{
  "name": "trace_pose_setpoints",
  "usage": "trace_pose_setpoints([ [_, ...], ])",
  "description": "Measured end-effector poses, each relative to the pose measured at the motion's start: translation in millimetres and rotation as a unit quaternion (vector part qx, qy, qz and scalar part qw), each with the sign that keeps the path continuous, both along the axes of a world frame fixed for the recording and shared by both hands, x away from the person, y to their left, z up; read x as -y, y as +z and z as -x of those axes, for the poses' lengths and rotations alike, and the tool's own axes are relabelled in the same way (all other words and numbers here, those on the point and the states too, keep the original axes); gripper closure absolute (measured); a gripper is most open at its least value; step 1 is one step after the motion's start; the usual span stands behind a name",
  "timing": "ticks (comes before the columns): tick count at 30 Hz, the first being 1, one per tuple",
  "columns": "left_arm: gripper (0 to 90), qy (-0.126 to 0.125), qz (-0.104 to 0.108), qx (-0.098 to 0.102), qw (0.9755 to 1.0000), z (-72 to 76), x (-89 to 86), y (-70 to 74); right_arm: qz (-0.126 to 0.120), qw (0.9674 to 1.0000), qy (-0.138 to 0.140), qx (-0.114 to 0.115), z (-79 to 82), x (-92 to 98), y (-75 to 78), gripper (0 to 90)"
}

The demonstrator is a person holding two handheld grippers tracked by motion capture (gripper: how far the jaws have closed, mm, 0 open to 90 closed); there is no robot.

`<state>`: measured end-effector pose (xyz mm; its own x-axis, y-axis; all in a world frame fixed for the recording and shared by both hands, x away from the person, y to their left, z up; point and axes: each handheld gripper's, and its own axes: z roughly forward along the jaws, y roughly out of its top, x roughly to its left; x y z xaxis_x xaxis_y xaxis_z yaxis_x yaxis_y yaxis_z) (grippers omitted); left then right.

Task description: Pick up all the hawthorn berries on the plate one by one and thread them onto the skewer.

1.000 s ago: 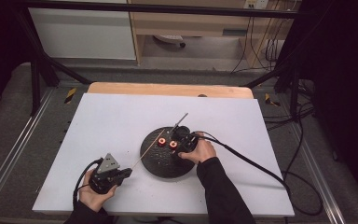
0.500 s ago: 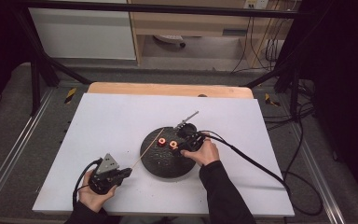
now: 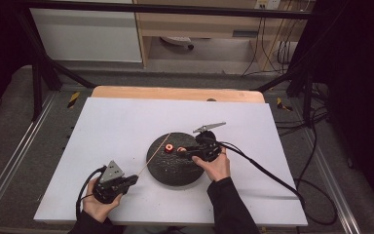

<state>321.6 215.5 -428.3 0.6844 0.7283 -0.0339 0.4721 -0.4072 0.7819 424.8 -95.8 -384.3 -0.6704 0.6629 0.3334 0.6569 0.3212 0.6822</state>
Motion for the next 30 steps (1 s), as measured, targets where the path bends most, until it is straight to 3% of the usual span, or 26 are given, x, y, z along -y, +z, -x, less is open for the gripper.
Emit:
trace_pose_setpoints([
  [5,88.1,0.002,0.005,0.002,1.0000,0.7,-0.1,0.4,-0.041,0.9989,-0.019,0.013,5.0,2.2,-3.9,60.9],
  [8,88.1,0.005,0.011,0.003,0.9999,1.4,-0.3,0.3,-0.071,0.9967,-0.033,0.022,7.7,3.1,-6.8,60.9],
  [14,88.1,0.009,0.016,0.005,0.9998,2.0,-0.5,-0.1,-0.136,0.9879,-0.068,0.033,14.9,2.1,-16.8,60.9],
  [23,88.1,0.015,0.025,0.007,0.9995,3.3,-1.3,-0.2,-0.184,0.9763,-0.094,0.064,23.3,-5.8,-26.6,60.9],
  [30,88.1,0.019,0.033,0.008,0.9992,4.6,0.6,-0.7,-0.220,0.9646,-0.123,0.076,26.4,-0.5,-26.0,61.0],
])
